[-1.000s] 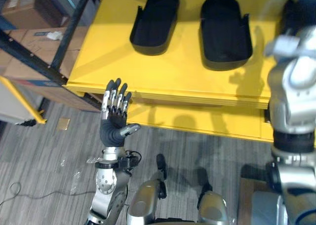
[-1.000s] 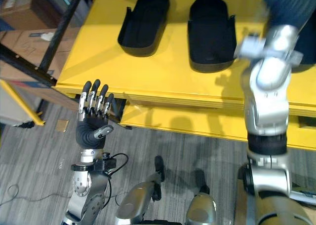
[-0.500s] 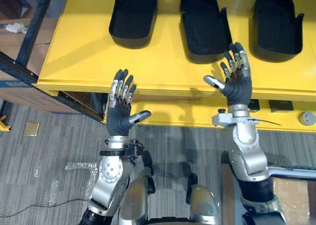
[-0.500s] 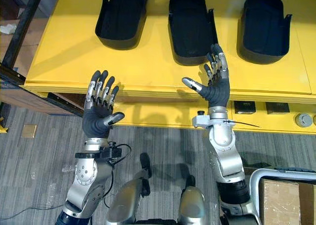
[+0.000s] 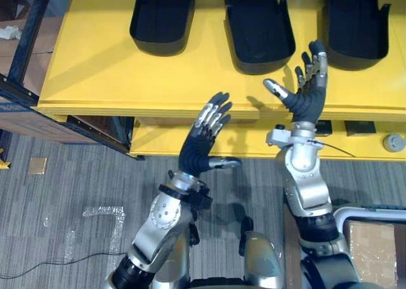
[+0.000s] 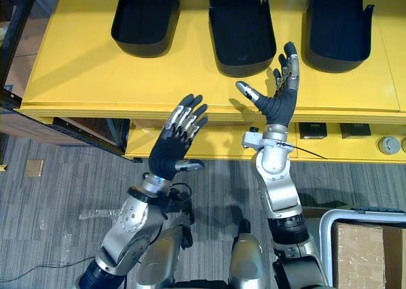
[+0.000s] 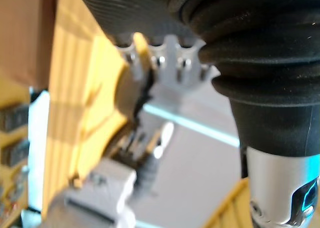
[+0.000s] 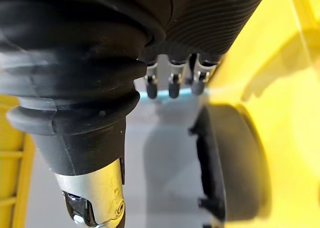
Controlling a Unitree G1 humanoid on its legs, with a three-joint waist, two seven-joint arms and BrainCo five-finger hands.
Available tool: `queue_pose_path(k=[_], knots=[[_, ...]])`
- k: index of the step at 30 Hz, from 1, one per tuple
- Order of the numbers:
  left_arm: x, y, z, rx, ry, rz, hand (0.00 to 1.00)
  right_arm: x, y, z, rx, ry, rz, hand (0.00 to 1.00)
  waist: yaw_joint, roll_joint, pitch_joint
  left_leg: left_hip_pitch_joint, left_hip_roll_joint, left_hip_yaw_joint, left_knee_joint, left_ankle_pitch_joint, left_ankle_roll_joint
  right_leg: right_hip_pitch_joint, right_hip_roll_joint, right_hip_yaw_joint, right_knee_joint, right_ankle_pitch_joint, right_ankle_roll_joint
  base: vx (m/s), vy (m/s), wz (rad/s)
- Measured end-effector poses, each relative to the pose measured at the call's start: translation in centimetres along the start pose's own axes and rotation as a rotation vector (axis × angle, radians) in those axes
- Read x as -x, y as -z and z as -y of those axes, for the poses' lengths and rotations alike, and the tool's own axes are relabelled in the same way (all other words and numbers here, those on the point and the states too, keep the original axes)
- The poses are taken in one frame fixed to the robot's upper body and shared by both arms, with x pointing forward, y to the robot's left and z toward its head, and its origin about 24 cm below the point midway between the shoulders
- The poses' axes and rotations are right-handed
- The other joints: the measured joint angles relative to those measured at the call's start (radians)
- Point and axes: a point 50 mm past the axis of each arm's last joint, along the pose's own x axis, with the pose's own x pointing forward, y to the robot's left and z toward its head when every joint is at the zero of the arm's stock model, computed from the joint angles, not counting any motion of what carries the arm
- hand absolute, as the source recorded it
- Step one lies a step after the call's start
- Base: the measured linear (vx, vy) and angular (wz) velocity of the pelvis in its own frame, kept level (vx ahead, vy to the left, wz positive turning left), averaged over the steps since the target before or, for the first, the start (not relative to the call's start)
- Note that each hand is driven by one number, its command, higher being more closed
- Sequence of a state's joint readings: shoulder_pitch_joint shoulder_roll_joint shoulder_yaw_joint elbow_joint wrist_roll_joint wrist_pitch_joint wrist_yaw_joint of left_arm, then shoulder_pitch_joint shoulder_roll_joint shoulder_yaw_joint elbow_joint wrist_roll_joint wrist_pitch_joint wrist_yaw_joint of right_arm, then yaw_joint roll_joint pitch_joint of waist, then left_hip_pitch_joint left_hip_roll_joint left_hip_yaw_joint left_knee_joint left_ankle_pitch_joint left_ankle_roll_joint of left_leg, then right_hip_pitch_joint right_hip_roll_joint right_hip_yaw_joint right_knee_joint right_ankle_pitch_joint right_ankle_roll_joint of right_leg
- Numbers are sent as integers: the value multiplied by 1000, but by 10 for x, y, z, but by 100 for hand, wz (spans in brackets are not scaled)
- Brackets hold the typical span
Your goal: Walk over and take plastic housings, then place them on the shelf
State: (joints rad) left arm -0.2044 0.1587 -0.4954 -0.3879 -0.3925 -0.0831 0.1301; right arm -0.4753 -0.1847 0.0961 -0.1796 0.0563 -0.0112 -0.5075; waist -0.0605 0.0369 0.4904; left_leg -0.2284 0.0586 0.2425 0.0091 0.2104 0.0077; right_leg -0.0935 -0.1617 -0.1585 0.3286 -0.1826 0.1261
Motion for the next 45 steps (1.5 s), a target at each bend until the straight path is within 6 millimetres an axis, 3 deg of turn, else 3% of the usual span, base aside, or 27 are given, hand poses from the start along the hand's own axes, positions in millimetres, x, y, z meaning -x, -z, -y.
queue_pose_path(k=[3, 11, 18, 22, 29, 33, 45], knots=[[-5, 3, 0, -3, -9, -18, 0, -5, -4, -4, 1, -9, 8, 0, -9, 2, 1, 0, 1, 19, 0, 0, 0, -16, 0, 23, 11, 0, 0, -9, 9, -17], [-10, 7, 4, -12, 13, -36, 0, -9, 23, -5, 59, -53, -121, 0, -11, 5, 3, 3, 1, 17, -1, 3, -4, -20, 2, 23, 21, -1, -1, 0, 1, -1], [-10, 1, -7, -30, -27, -8, 0, -28, 35, -14, 32, -117, -201, 0, -3, 17, 9, -2, -1, 10, -1, 8, -4, -20, 1, 18, 25, -1, -1, 2, 2, 2], [-8, -1, -15, -31, -71, 4, 0, -43, 30, -6, 55, -89, -177, 0, -2, 47, 24, -7, -5, -16, -3, 14, -6, -12, -4, -6, 28, -4, 0, 1, 6, 14], [16, -2, -37, -23, -203, 0, 0, -66, 25, 11, 84, -17, -159, 0, 28, 53, 27, -19, -9, -43, -8, 21, -14, -21, -8, -35, 49, -24, -8, 4, -13, 13], [33, 3, -42, -11, -237, -22, 0, -74, 17, 19, 105, -4, -125, 0, 46, 73, 37, -19, -17, -48, -9, 23, -12, -20, -16, -38, 61, -32, -2, 33, -11, 5], [35, -9, -33, 27, -181, 80, 0, -70, 19, 3, 112, -138, -131, 0, 43, 74, 37, -16, -16, -65, -17, 33, -16, -23, -16, -56, 79, -44, -12, -2, -9, 3]])
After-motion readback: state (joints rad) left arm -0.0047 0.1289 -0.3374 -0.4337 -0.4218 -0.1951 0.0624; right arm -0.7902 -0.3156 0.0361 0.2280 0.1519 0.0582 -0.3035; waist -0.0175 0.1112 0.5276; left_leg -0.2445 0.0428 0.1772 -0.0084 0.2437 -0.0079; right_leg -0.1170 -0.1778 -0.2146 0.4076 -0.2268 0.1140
